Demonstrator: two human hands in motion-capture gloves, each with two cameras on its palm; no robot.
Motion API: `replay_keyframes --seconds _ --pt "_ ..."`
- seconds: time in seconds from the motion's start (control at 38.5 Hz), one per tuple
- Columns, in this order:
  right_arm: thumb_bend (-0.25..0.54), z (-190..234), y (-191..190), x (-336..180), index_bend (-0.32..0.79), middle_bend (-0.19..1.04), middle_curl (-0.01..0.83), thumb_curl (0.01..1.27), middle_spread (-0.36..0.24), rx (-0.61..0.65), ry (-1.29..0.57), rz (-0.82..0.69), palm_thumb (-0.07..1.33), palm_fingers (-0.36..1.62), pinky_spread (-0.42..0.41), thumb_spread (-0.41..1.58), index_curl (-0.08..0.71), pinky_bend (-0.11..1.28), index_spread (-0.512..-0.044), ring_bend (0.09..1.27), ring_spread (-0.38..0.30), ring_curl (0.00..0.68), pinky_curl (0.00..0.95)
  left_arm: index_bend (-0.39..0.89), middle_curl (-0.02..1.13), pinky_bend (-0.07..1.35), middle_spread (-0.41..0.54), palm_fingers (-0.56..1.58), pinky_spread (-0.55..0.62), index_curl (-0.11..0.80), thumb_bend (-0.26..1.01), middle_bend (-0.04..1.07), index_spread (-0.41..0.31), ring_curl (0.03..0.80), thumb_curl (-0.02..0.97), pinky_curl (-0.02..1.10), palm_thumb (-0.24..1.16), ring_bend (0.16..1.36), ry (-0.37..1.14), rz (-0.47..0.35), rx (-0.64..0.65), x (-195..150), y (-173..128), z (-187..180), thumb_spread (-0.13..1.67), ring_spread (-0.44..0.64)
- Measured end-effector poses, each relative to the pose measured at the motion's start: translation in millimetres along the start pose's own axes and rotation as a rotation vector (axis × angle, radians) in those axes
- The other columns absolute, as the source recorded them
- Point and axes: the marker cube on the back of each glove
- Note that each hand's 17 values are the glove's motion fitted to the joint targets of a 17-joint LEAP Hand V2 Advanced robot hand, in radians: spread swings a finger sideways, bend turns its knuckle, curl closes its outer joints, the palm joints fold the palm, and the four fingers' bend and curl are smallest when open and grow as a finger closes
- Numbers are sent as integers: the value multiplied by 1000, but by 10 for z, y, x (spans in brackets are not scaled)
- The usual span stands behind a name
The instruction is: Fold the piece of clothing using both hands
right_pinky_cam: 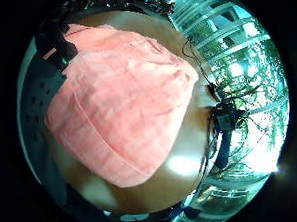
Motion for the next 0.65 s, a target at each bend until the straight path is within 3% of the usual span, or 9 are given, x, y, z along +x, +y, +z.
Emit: replay_keyframes --seconds 0.05,0.13,0.26,0.36,0.65 --pt "-58 -36 198 176 174 249 335 588 -206 -123 -1 40 712 654 -190 890 219 705 -350 507 -235 388 387 139 403 390 -22 428 274 337 172 214 -118 306 235 369 266 507 -54 33 -8 142 -29 21 1582 194" --pt "-31 -203 396 540 171 247 340 561 -210 -197 119 146 687 682 -151 992 234 646 -355 461 -226 359 359 139 406 384 -24 429 272 336 164 212 -121 307 236 368 252 506 -143 83 -9 352 -102 93 1571 192" --pt "-9 -448 636 1091 148 242 351 526 -210 -200 336 350 675 664 -97 1132 251 581 -363 414 -212 344 342 145 409 365 -27 431 278 335 147 207 -123 308 237 362 229 505 -365 124 -33 718 -53 22 1555 186" --pt "-5 -526 769 1362 149 228 354 502 -211 -166 375 480 673 631 -47 1221 263 541 -368 379 -199 336 332 155 407 346 -35 433 289 339 132 193 -131 308 239 356 211 503 -505 157 -64 990 -41 -39 1537 181" --pt "-10 -440 787 1423 132 192 357 456 -203 -94 249 561 655 635 14 1322 268 507 -378 340 -167 325 325 113 406 346 -47 400 318 321 112 192 -132 316 243 358 207 529 -443 209 -86 1252 -25 -89 1512 162"
